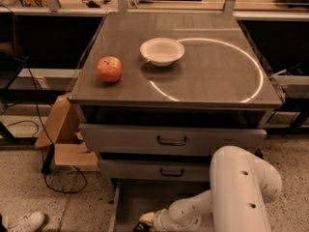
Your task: Place rxbar chocolate into bottom drawer
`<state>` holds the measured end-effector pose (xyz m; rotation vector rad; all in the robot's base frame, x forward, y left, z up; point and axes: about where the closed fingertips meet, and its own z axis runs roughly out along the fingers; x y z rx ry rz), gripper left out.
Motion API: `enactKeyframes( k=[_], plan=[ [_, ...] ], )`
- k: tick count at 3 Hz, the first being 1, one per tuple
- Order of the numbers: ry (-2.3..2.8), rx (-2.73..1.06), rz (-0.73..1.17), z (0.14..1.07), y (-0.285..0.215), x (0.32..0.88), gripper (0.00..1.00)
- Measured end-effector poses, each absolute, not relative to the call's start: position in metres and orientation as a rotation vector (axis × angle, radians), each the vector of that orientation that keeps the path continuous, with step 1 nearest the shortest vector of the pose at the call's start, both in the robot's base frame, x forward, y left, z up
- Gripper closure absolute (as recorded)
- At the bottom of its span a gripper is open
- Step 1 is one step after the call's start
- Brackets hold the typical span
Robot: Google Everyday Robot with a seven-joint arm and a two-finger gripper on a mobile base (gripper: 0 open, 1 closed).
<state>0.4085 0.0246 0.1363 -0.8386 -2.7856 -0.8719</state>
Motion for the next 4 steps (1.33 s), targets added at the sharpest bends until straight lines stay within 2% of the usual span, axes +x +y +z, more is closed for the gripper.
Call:
enactKeyframes(
  k=[2,4],
  plan=[
    [-2.796,-0.898,-0.945,0.155,0.018,0.429,1.00],
    [-2.831,-0.943,-0.851,0.135,0.012,0.438,1.00]
  ],
)
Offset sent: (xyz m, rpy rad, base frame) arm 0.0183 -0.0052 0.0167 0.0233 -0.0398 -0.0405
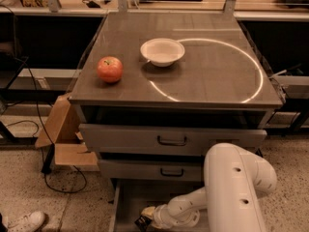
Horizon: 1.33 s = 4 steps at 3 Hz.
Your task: Place rxbar chocolate into bottom drawer
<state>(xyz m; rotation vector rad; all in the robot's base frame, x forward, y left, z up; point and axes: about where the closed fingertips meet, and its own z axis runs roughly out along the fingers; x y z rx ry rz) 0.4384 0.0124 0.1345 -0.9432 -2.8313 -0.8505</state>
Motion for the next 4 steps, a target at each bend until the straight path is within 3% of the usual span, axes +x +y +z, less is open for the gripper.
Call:
enactKeyframes(
  k=[4],
  plan=[
    [-2.847,-0.959,-0.727,0.103,0.008,0.414,1.00]
  ],
)
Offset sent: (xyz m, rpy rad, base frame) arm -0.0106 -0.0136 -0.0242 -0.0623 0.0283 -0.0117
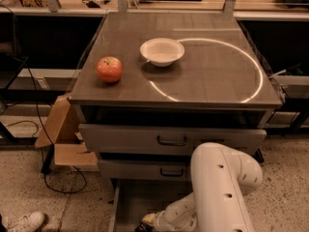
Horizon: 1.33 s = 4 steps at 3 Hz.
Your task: Place rxbar chocolate into bottom drawer
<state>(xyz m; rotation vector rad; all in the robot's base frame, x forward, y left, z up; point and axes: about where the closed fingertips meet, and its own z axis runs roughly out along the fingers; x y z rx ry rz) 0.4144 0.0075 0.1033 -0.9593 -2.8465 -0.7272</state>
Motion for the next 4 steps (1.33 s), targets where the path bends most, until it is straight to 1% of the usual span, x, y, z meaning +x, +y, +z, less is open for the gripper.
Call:
enactKeyframes(
  k=[1,2,3,4],
  plan=[
    [-2.847,-0.959,-0.727,0.1033,0.0075,0.4144,0.82],
    [-2.846,-0.959,-0.727,0.1033,0.0075,0.4144,0.58],
    [-2.846,-0.959,-0.727,0.1033,0.0076,0.4144,0.27],
    [-2.846,-0.959,-0.727,0.1033,0.0076,0.4144,0.05]
  ],
)
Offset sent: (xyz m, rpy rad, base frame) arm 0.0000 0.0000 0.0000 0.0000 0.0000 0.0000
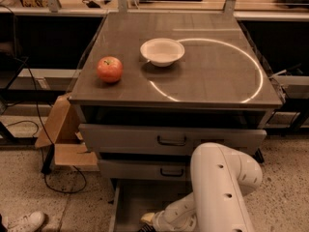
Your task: Place rxbar chocolate into bottom drawer
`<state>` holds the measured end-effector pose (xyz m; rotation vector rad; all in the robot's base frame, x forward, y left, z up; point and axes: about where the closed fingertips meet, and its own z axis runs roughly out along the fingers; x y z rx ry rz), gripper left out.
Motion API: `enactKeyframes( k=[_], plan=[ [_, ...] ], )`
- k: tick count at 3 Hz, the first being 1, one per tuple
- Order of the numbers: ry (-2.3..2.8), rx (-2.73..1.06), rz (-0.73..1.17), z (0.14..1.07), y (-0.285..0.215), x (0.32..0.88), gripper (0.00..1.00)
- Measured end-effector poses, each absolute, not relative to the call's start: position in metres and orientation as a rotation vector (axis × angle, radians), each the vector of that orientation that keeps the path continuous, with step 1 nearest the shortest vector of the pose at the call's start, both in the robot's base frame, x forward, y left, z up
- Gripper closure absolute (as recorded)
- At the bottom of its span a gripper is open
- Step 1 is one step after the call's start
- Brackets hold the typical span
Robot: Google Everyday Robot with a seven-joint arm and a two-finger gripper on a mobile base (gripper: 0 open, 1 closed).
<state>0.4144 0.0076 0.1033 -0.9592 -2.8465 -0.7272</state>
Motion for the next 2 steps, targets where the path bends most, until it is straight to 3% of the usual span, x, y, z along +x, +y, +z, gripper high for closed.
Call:
enactKeyframes(
  k=[2],
  plan=[
    [-2.846,-0.959,-0.727,0.1032,0.0076,0.4143,0.00]
  ],
)
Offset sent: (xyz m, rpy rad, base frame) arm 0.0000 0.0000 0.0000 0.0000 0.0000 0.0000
